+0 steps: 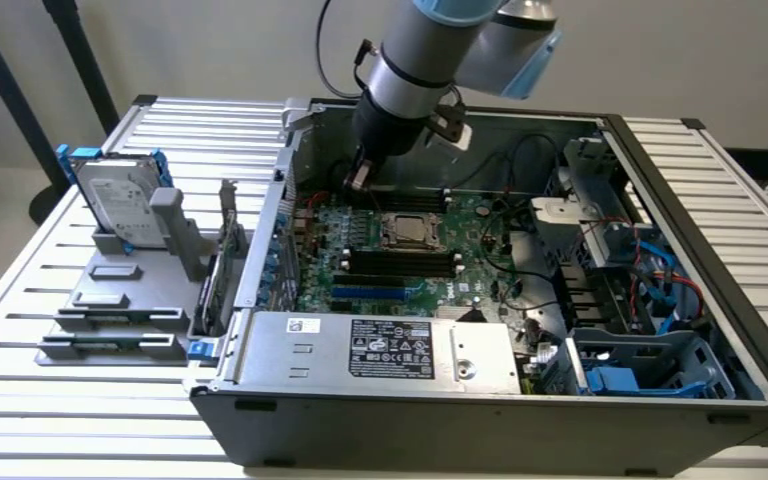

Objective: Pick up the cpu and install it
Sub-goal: 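Install the first cpu locking lever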

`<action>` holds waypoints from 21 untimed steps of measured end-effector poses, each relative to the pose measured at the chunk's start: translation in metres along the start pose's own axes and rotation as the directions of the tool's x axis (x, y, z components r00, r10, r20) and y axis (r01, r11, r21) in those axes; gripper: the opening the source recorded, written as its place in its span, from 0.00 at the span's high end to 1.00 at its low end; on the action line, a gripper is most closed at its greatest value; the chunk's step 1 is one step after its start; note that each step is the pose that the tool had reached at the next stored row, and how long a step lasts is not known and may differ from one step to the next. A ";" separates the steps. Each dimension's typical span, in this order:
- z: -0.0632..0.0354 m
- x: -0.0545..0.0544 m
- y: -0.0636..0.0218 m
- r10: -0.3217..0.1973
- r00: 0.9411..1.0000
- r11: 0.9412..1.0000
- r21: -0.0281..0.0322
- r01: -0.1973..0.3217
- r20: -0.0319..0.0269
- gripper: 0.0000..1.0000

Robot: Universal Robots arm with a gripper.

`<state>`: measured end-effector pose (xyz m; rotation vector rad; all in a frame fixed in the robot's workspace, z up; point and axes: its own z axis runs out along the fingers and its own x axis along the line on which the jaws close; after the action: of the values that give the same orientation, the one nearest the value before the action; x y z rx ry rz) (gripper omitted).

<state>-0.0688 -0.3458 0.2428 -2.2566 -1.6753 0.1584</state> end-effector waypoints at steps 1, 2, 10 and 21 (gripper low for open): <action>0.0000 0.000 -0.0001 0.004 1.000 1.000 0.001 -0.004 -0.007 0.89; 0.0000 0.000 -0.0004 0.007 1.000 1.000 0.001 -0.007 -0.014 0.89; -0.0005 -0.001 -0.0028 0.040 0.996 0.999 0.009 -0.040 -0.078 0.89; 0.0000 -0.003 -0.0096 0.124 0.986 0.992 0.004 -0.125 -0.113 0.89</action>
<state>-0.0784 -0.3458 0.2456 -2.3271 -1.4798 0.0557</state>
